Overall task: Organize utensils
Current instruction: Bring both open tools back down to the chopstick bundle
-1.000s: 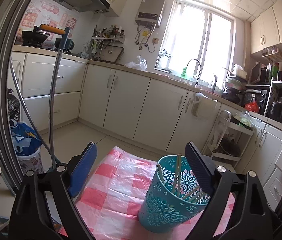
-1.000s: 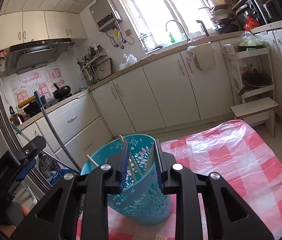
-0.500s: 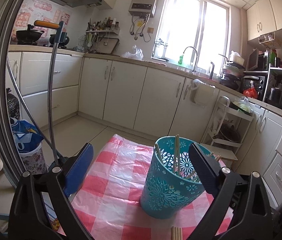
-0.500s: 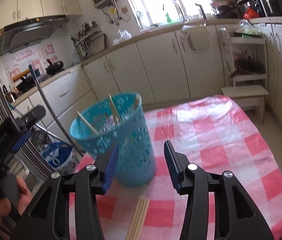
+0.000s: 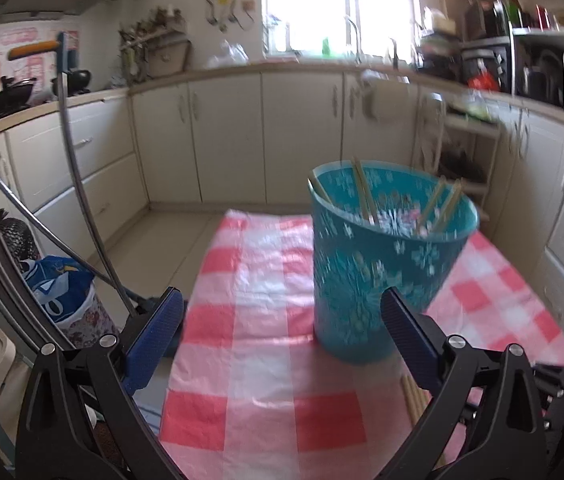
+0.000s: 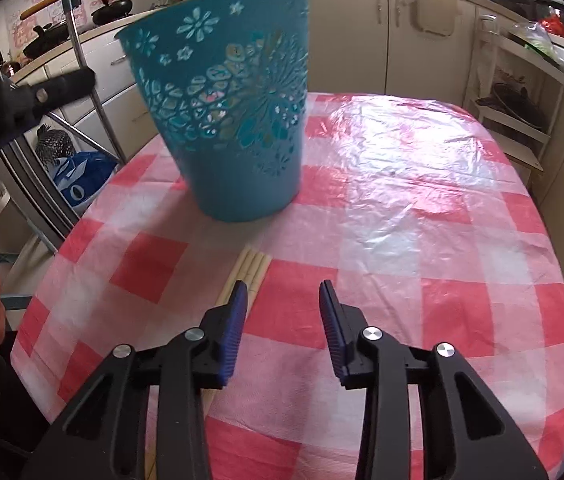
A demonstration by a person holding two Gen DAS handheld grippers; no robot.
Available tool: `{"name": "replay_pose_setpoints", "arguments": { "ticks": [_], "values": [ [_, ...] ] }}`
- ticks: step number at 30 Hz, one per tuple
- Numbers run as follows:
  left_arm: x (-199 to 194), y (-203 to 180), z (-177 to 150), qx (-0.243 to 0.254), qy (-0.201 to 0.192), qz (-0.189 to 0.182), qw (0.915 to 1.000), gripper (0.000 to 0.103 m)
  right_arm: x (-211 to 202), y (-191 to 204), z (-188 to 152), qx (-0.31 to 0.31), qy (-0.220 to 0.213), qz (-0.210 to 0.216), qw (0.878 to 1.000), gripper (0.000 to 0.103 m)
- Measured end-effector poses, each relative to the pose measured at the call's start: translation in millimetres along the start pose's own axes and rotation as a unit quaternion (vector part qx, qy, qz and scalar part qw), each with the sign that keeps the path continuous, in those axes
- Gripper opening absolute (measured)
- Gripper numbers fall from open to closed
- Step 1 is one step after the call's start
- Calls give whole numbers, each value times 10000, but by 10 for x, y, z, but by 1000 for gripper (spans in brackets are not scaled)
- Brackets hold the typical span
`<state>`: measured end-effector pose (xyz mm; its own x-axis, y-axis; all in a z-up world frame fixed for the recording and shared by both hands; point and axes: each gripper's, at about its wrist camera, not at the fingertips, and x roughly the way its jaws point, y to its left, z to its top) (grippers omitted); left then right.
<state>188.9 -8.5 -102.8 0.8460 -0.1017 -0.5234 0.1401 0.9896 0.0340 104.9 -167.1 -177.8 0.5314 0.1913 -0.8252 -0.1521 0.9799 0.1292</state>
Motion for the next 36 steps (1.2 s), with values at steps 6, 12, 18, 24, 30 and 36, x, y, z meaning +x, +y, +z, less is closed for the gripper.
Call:
{"name": "replay_pose_setpoints", "arguments": {
  "ticks": [6, 12, 18, 24, 30, 36],
  "values": [
    [222, -180, -194, 464, 694, -228, 9963, 95, 119, 69, -10, -137, 164, 44, 9998, 30],
    [449, -229, -359, 379, 1458, -614, 9867, 95, 117, 95, -65, -488, 345, -64, 9982, 21],
    [587, -382, -561, 485, 1962, -888, 9753, 95, 50, -39, -110, -571, 471, -167, 9971, 15],
    [591, -539, -619, 641, 2030, -970, 9722, 95, -13, -182, -127, -354, 504, -214, 9979, 15],
    [686, -615, -708, 834, 2213, -793, 9684, 95, -31, -159, -133, -414, 525, -187, 9976, 15],
    [711, -620, -680, 769, 2227, -822, 9684, 94, -30, -159, -137, -383, 511, -178, 9978, 18]
  ]
}}
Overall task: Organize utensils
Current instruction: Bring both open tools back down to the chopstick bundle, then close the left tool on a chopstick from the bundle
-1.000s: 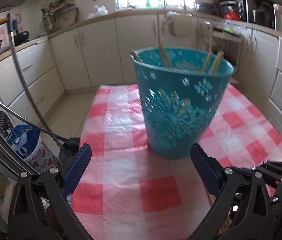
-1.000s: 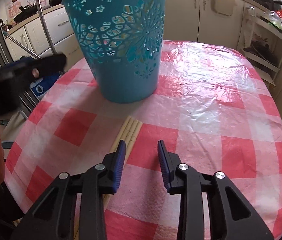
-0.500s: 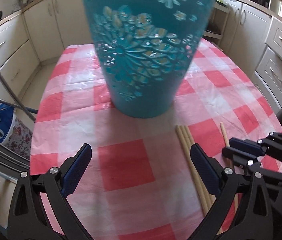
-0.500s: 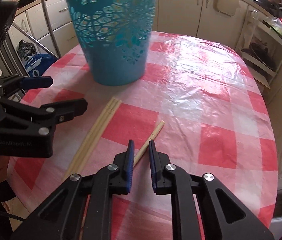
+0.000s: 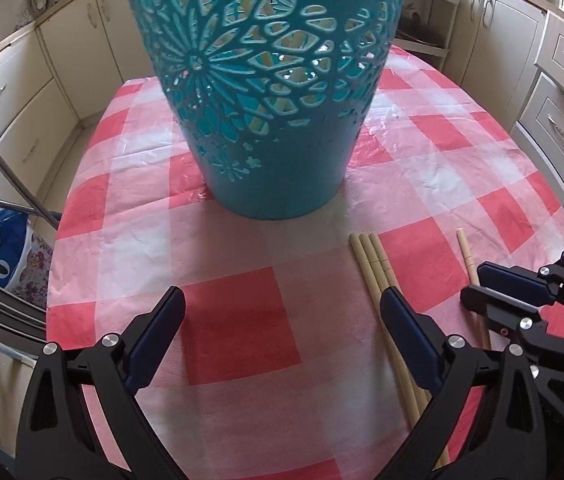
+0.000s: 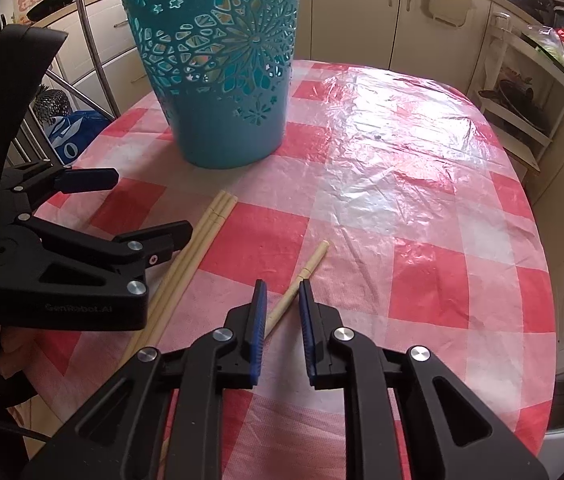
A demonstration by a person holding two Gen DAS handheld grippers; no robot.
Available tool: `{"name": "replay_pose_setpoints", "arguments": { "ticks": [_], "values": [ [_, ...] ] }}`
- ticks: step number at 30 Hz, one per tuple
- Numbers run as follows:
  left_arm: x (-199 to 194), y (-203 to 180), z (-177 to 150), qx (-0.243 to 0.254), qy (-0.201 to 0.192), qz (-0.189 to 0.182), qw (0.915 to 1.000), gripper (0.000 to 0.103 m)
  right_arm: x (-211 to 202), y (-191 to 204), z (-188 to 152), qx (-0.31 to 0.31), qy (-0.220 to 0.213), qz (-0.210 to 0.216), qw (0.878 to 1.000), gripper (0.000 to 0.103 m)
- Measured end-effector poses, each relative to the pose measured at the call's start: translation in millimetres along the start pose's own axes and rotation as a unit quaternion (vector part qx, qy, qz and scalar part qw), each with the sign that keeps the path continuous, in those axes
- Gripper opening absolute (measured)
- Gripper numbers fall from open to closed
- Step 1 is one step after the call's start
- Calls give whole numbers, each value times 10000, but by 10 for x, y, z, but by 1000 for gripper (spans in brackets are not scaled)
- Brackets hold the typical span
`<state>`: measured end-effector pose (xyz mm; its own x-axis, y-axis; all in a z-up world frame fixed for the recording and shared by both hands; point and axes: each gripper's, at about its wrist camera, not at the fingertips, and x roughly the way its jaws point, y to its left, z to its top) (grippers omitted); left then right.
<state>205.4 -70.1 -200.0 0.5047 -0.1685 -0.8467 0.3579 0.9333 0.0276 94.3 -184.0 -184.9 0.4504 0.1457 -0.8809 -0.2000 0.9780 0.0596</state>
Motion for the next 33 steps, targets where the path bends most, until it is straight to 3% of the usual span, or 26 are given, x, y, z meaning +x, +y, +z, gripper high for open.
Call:
{"name": "replay_pose_setpoints", "arguments": {
  "ticks": [7, 11, 16, 21, 26, 29, 33],
  "values": [
    [13, -69, 24, 100, -34, 34, 9999, 94, 2, 4, 3, -1, -13, 8, 10000, 18],
    [46, -91, 30, 81, 39, 67, 9999, 84, 5, 9, -4, 15, -39, 9, 10000, 18],
    [53, -105, 30, 54, 9, 14, 10000, 80, 6, 11, -2, 6, -53, 27, 10000, 18],
    [15, -138, 17, 279, -138, -225, 9993, 58, 30, 26, -1, -68, -157, 58, 9998, 18],
    [-5, -223, 36, 679, -180, -586, 9958, 14, 73, 108, 34, -259, -278, 222, 9990, 15],
    [-1, -147, 67, 649, -90, -737, 9951, 6, 71, 88, 76, -224, -325, 241, 9989, 15],
    [11, 24, 83, 461, 46, -910, 9948, 5, 107, -67, 135, 150, -150, 246, 9995, 16]
  ]
}}
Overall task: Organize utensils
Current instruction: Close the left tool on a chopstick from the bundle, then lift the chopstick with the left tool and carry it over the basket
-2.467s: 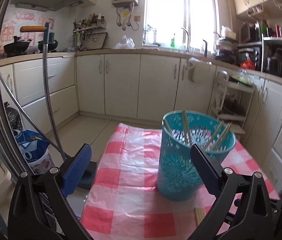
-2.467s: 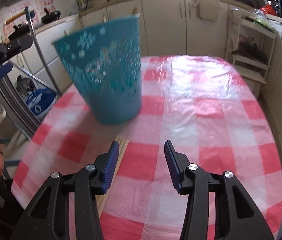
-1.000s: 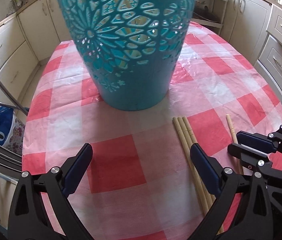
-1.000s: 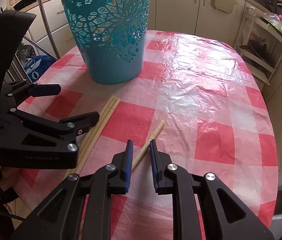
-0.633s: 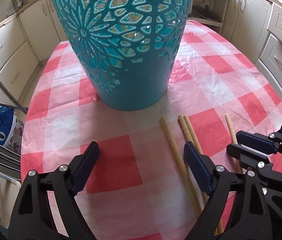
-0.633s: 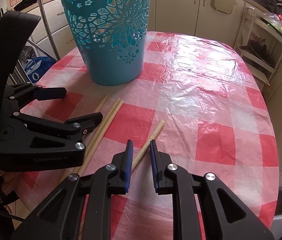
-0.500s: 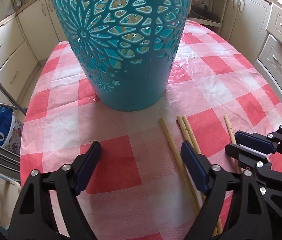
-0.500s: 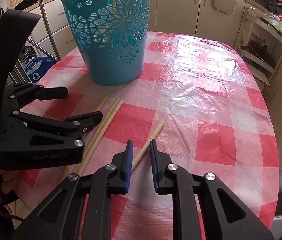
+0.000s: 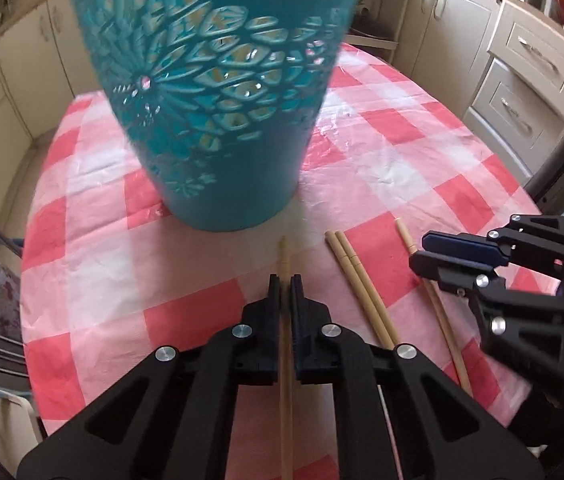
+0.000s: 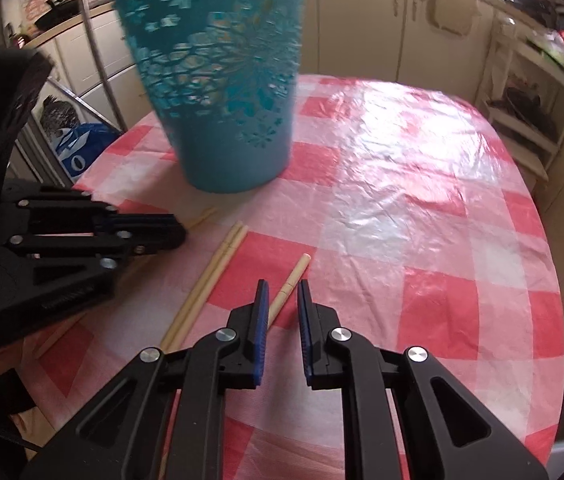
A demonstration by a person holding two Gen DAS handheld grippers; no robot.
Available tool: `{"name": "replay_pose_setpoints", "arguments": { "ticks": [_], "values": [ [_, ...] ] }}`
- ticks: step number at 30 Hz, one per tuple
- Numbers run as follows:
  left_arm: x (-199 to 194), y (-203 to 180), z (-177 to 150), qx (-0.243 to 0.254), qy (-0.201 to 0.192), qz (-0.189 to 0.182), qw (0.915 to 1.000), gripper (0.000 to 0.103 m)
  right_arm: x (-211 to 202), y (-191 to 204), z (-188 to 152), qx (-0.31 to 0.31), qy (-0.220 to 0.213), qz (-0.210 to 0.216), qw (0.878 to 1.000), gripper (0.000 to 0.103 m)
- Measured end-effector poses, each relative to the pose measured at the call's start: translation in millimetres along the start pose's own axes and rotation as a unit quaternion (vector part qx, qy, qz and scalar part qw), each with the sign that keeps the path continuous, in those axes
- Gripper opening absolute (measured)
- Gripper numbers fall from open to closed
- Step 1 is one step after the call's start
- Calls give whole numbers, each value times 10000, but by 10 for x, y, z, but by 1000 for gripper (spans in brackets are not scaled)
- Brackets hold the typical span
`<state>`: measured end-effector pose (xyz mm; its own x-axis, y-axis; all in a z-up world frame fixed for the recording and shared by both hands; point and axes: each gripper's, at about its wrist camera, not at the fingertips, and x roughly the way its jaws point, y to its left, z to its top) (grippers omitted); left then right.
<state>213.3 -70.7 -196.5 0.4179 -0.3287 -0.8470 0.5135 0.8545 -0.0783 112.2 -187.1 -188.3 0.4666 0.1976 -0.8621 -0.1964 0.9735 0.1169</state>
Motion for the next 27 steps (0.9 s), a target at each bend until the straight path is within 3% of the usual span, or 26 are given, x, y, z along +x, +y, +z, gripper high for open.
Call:
{"name": "replay_pose_setpoints", "arguments": {
  "ticks": [3, 6, 8, 13, 20, 23, 27],
  "values": [
    [8, 41, -10, -77, 42, 94, 9999, 5, 19, -70, 6, 250, 41, 118, 9996, 17],
    [14, -38, -27, 176, -3, 285, 9994, 5, 36, -23, 21, 137, 27, 84, 9999, 17],
    [9, -57, -28, 204, -4, 230, 9995, 5, 51, 28, 31, -6, 39, 101, 9999, 11],
    [-8, -9, -26, 154, 95, 137, 9997, 5, 44, 106, 69, -239, 89, 108, 9996, 9],
    [7, -167, -38, 630, 81, 576, 9963, 5, 88, 181, 75, -456, 257, -27, 9986, 11],
    [-75, -130, 19, 604, 82, 228, 9979, 5, 104, 209, 70, -473, 219, -52, 9986, 10],
    [-526, 56, 182, 543, -540, -408, 9962, 5, 130, 235, 81, -477, 167, -51, 9987, 10]
  ]
}}
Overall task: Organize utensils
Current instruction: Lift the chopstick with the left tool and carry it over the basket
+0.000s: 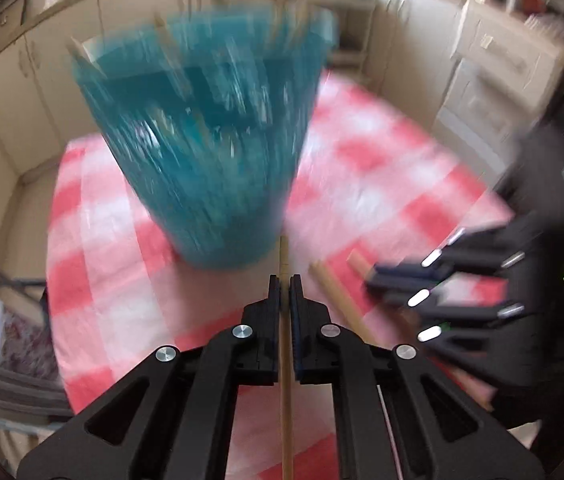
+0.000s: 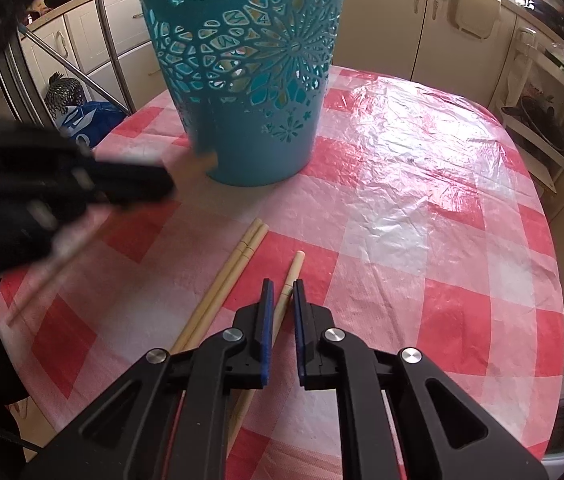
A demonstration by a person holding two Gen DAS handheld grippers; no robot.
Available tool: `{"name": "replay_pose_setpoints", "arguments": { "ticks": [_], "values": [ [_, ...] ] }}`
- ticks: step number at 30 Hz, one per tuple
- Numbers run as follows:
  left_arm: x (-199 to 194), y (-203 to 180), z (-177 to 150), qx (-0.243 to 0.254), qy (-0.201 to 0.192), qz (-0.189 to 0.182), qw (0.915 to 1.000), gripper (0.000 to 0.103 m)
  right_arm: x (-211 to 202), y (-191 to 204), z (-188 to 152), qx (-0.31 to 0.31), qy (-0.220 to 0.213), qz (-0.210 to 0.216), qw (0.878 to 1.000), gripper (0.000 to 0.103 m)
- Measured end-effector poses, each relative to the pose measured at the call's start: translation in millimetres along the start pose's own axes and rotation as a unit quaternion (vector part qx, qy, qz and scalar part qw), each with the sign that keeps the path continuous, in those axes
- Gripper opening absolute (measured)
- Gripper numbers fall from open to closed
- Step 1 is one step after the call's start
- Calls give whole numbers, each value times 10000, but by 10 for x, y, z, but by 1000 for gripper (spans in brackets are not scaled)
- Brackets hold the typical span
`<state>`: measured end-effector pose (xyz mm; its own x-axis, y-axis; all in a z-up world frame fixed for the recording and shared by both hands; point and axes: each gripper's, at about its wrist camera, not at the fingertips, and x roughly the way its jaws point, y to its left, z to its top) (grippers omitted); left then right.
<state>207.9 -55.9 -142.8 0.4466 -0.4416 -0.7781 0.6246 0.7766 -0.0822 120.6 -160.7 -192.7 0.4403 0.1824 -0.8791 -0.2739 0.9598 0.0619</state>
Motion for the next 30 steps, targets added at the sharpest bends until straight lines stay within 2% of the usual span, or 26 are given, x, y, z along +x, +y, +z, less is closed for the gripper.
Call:
{"name": "replay_pose_setpoints", "arguments": {
  "ticks": [2, 5, 6, 8, 10, 13, 15, 17, 18, 20, 22, 30],
  "values": [
    [-301, 94, 94, 14, -490, -416, 9979, 5, 5, 13, 2, -14, -26, -11, 10000, 10],
    [-645, 181, 188, -69, -1167, -872, 9893, 5, 6, 38, 2, -52, -57, -19, 10000, 10],
    [-726, 210, 219, -159, -1377, -982, 9855, 5, 7, 43, 2, -58, -67, -16, 10000, 10],
    [-804, 218, 292, -283, -1638, -965, 9813, 5, 0, 52, -11, -66, -81, -18, 9999, 10],
    [-892, 218, 366, -397, -2004, -804, 9756, 5, -9, 57, -30, -73, -93, -21, 9999, 10],
    [-1018, 223, 536, -653, -2615, -628, 9609, 5, -8, 67, -34, -83, -108, -27, 9999, 10],
    [-1132, 228, 644, -795, -3037, -414, 9485, 5, 0, 70, -26, -101, -115, -28, 9999, 10],
    [-1227, 257, 805, -975, -3509, -125, 9313, 5, 5, 70, -19, -95, -119, -18, 9999, 10],
    [-1258, 267, 853, -1035, -3621, -77, 9263, 5, 3, 68, -20, -97, -121, -13, 9999, 10],
    [-1308, 295, 971, -1214, -3944, 218, 9106, 5, 3, 58, -23, -88, -125, 9, 9999, 10],
    [-1292, 329, 1055, -1392, -4165, 504, 8970, 5, 6, 50, -22, -87, -128, 25, 9999, 10],
    [-1060, 569, 1143, -2091, -4364, 1300, 8654, 5, 33, 49, 15, -136, -142, 113, 9997, 10]
  ]
}}
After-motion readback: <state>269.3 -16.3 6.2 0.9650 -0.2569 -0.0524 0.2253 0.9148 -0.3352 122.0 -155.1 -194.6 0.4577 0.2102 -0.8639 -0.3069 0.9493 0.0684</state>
